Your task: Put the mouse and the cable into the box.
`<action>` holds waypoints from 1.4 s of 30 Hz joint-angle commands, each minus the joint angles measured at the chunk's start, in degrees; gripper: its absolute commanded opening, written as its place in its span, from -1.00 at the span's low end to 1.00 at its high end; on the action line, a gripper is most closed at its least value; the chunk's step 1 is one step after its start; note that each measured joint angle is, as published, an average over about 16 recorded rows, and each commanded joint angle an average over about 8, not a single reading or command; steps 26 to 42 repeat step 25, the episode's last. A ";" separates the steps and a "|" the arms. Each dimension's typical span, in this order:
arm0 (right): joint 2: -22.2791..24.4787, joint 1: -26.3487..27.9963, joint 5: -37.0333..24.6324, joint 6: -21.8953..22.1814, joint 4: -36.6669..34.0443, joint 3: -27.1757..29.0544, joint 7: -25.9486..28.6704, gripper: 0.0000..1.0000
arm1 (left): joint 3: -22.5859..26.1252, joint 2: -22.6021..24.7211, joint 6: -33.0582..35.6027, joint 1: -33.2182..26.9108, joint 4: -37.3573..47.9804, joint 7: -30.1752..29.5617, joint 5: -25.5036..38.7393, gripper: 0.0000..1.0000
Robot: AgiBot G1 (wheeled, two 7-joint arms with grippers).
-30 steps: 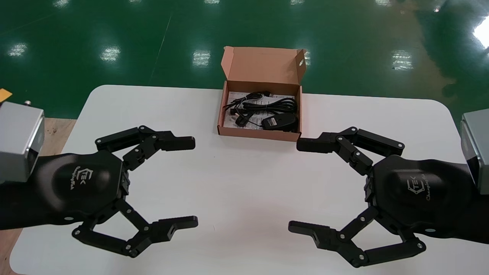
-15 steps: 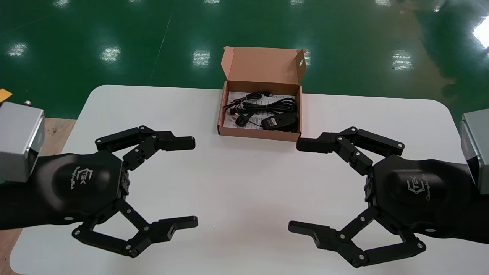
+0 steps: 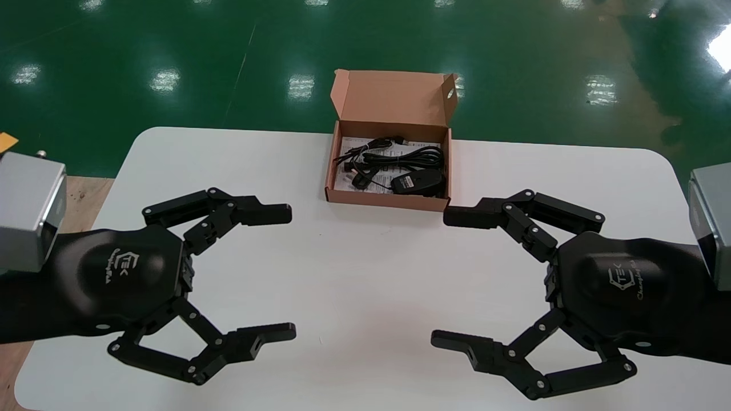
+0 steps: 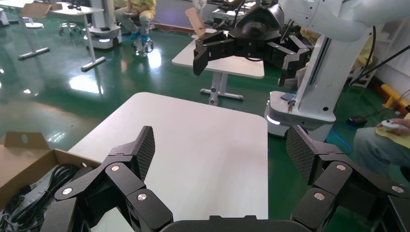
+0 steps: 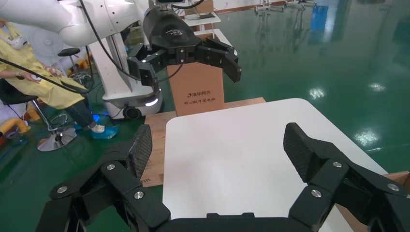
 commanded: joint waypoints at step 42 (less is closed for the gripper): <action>0.00 0.00 0.00 0.00 0.00 0.00 0.00 1.00 | 0.00 0.00 0.00 0.00 0.00 0.00 0.00 1.00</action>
